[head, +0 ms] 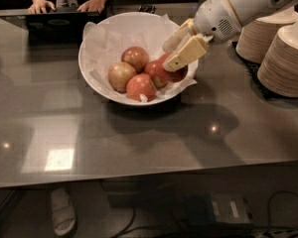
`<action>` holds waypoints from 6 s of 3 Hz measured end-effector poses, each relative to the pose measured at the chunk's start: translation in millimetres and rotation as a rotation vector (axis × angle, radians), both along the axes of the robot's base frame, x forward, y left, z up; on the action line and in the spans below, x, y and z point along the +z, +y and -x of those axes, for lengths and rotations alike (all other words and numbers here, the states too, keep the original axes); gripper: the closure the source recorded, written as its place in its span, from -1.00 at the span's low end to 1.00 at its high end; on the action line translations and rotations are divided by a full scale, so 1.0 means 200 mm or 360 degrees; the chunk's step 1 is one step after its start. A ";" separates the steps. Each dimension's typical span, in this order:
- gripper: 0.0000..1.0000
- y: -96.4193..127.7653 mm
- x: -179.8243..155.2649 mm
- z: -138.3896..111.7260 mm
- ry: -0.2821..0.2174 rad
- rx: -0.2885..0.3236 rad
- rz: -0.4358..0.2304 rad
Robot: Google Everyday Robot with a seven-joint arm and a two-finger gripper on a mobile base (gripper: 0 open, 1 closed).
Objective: Pick apple from white bowl
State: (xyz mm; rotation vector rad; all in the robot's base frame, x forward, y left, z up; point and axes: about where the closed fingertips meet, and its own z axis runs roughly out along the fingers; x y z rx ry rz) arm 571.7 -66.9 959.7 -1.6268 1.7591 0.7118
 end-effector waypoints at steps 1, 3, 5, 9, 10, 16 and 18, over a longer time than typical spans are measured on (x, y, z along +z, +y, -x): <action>0.91 0.00 0.02 0.00 -0.0013 -0.0001 -0.0006; -0.04 0.00 0.02 0.00 -0.0013 0.0000 -0.0006; -0.42 0.01 0.01 0.02 -0.0018 -0.0004 -0.0008; -0.54 0.00 -0.08 0.05 -0.0111 -0.0124 0.0193; -0.54 -0.01 -0.13 0.04 -0.0105 -0.0158 0.0218; -0.20 -0.02 -0.25 -0.03 -0.0057 -0.0263 0.0271; -0.20 0.01 -0.39 0.01 0.0041 -0.0260 0.0291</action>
Offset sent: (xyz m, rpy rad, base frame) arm -0.0003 0.0007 0.0034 0.0035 -0.0080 -0.0003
